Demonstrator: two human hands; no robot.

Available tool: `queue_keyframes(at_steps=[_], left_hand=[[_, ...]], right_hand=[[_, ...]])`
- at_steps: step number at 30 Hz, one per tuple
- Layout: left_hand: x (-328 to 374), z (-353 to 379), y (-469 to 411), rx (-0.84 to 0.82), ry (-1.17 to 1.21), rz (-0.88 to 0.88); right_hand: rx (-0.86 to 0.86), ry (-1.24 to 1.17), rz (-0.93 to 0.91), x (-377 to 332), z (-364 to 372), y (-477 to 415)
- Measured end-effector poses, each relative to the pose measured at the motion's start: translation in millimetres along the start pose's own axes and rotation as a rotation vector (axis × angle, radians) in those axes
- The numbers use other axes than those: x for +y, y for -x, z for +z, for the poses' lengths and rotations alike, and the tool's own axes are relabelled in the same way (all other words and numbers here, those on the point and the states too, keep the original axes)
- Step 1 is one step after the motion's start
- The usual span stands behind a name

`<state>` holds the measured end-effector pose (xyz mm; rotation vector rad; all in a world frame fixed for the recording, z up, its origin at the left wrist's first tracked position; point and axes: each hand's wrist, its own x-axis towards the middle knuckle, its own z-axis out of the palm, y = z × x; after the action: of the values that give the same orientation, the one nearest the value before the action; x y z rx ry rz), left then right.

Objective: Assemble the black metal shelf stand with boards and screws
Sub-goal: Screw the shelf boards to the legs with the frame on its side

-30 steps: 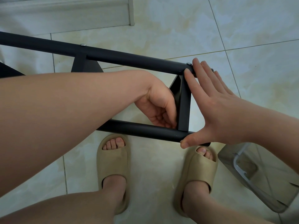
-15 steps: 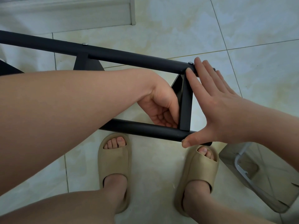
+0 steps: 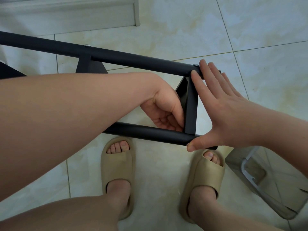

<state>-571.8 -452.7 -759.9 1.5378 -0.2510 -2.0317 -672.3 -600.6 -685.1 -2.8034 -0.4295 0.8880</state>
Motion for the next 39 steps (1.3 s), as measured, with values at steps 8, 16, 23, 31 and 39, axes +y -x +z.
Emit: queue_keyframes(at_steps=[8, 16, 23, 31, 39], left_hand=[[3.2, 2.5, 0.0, 0.007, 0.062, 0.009], [-1.5, 0.9, 3.0, -0.034, 0.099, 0.025], [2.4, 1.6, -0.6, 0.017, 0.029, -0.012], [2.6, 3.3, 0.7, 0.005, 0.070, 0.022], [-3.2, 2.3, 1.1, -0.016, 0.110, 0.056]], right_hand=[[0.003, -0.001, -0.001, -0.4, -0.3, 0.1], [0.003, -0.004, -0.001, 0.7, 0.0, -0.6], [0.009, -0.002, -0.004, 1.0, 0.7, 0.0], [0.016, 0.005, -0.009, 1.8, 2.4, -0.7], [0.021, 0.004, -0.005, 2.4, 2.8, -1.1]])
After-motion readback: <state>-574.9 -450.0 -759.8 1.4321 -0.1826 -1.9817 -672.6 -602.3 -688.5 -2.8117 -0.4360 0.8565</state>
